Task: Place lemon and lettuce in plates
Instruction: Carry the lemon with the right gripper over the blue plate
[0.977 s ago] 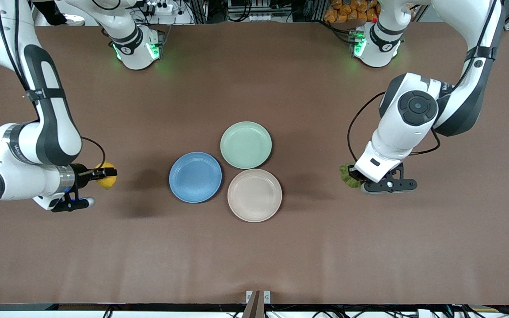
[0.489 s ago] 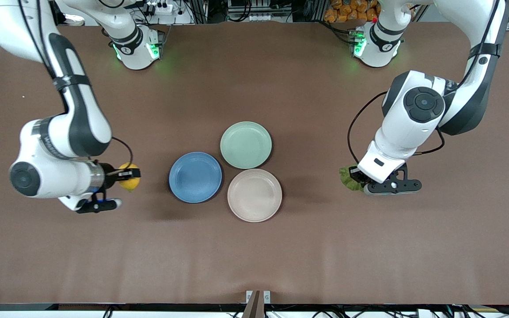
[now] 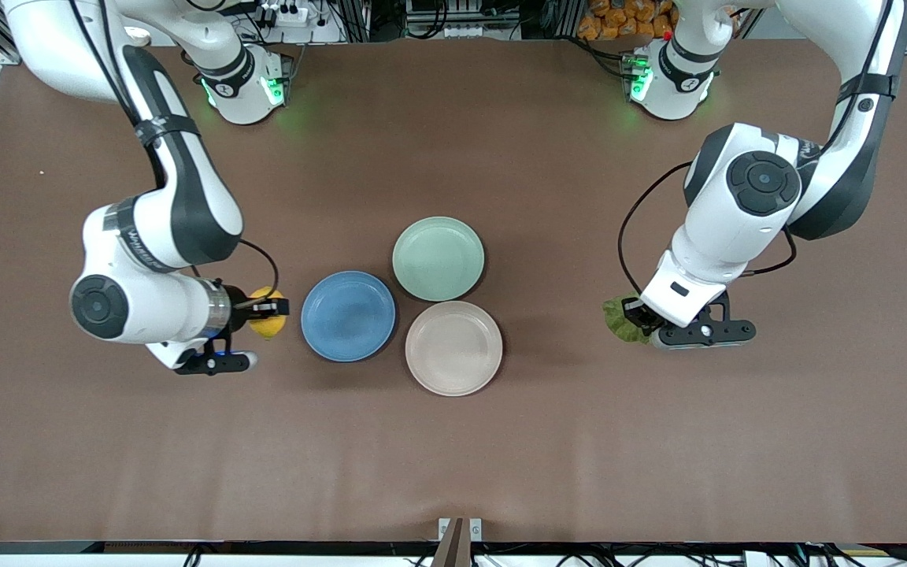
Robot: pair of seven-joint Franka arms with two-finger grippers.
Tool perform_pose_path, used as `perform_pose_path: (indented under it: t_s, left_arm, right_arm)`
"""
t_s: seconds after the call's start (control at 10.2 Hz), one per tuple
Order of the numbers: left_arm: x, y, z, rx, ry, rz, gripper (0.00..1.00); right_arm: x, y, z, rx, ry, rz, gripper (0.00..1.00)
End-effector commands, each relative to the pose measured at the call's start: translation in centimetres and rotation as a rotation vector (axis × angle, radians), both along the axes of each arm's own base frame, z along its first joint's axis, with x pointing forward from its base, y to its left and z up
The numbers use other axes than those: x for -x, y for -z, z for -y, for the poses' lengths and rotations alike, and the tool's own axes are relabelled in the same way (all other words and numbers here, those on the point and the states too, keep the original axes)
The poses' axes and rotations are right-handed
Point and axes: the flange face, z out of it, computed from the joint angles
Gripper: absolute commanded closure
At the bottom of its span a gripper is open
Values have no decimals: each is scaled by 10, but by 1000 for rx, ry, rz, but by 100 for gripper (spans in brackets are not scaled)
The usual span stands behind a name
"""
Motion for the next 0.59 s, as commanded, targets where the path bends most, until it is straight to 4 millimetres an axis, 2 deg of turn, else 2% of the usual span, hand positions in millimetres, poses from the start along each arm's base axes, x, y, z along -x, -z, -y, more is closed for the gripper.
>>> perform_pose_path:
  t_s: [0.0, 0.1, 0.29, 0.39, 0.49]
  left_arm:
    - [0, -8, 2, 35, -29, -19, 100]
    - [0, -8, 2, 35, -29, -19, 100]
    - [1, -8, 4, 53, -38, -27, 100]
    - [1, -6, 5, 68, -44, -37, 100]
    - [3, -2, 13, 85, -45, -50, 100]
  right_arm:
    - [0, 3, -37, -13, 40, 13, 100]
    - [5, -1, -62, -13, 53, 26, 100]
    - [9, 22, -95, -3, 87, 47, 100]
    - [9, 35, -106, -2, 83, 66, 100]
    - [7, 49, -107, 0, 97, 71, 100]
